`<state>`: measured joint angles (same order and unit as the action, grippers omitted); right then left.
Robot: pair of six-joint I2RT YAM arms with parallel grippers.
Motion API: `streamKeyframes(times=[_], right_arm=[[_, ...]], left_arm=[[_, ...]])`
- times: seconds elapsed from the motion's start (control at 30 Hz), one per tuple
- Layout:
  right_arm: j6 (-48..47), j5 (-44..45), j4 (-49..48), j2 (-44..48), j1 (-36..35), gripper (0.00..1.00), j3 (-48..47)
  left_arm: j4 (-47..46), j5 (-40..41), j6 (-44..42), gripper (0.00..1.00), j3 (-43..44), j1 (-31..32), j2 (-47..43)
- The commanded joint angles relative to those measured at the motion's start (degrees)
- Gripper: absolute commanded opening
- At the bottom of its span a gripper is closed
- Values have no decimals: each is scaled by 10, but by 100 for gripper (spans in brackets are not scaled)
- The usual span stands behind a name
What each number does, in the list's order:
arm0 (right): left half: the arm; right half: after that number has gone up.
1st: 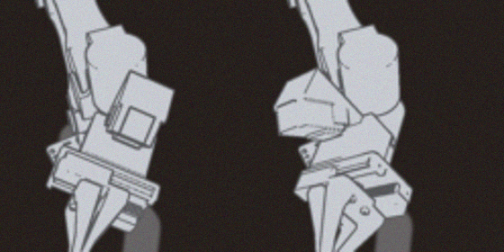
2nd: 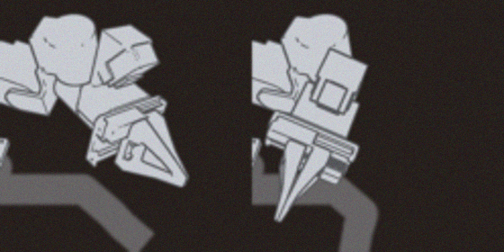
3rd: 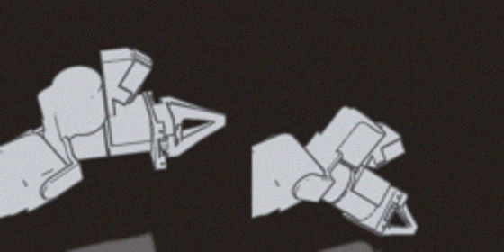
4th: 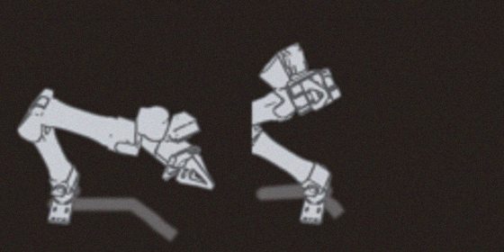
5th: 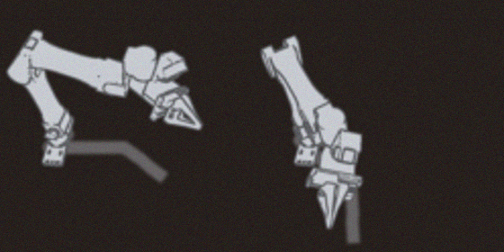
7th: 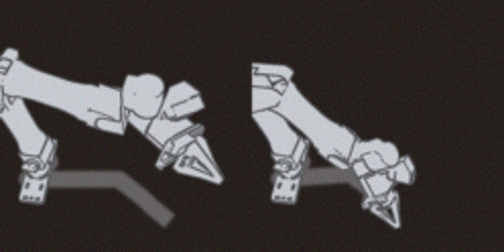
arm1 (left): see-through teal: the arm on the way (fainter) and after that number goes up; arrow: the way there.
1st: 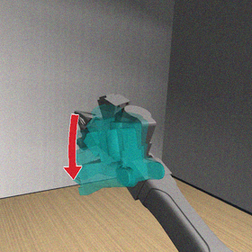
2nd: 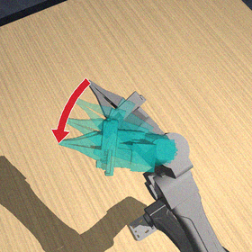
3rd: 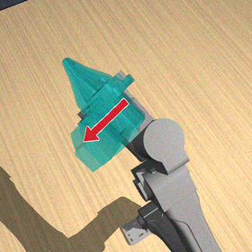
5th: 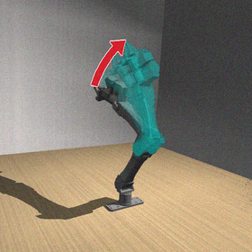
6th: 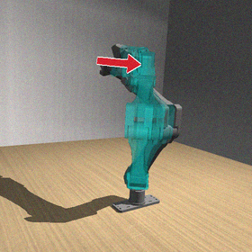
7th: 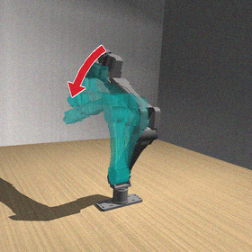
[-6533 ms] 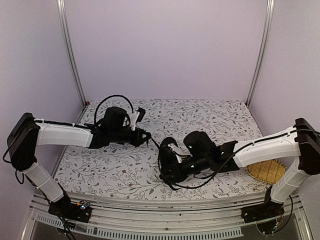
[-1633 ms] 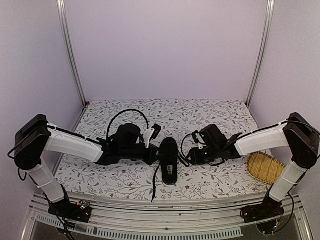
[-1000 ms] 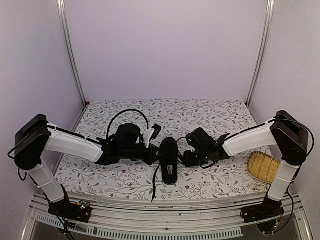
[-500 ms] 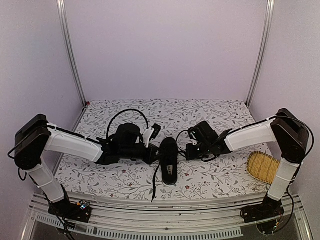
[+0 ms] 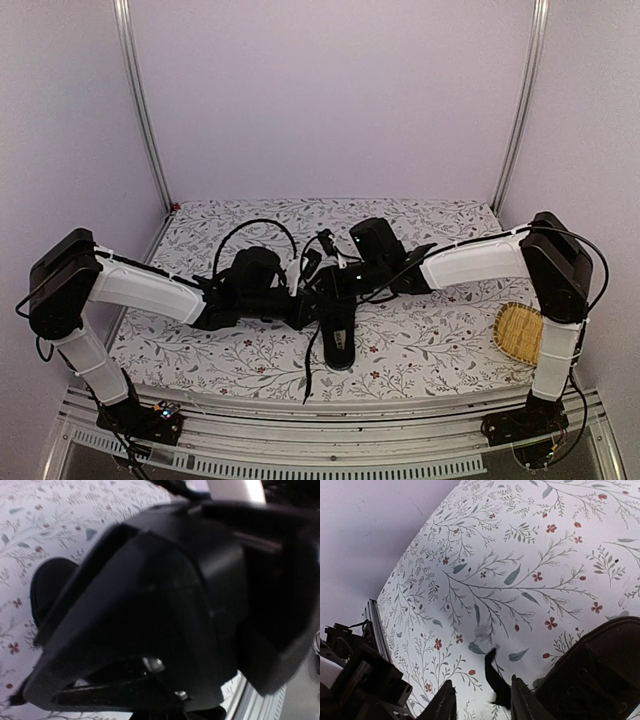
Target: Tie the shoes
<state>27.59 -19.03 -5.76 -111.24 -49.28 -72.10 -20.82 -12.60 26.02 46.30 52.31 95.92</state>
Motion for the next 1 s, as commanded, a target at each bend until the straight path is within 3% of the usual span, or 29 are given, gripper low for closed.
streamKeyframes(times=[0.0,0.17,0.33,0.43,0.6,0.97], right_arm=[[3,-16,-13,42,18,45,48],[-3,-10,-15,122,61,65,98],[-42,-15,-55,193,68,77,173],[-68,-3,-115,229,45,81,239],[-87,90,-169,224,-19,83,297],[-103,244,-170,118,-100,85,232]], left_arm=[[-23,-3,1,0,-3,-7,-14],[-25,-2,10,0,-5,-7,-14],[8,-8,47,0,20,-11,-7],[23,-24,86,0,34,-19,1],[15,-64,142,0,45,-38,14],[22,-98,163,0,73,-47,38]])
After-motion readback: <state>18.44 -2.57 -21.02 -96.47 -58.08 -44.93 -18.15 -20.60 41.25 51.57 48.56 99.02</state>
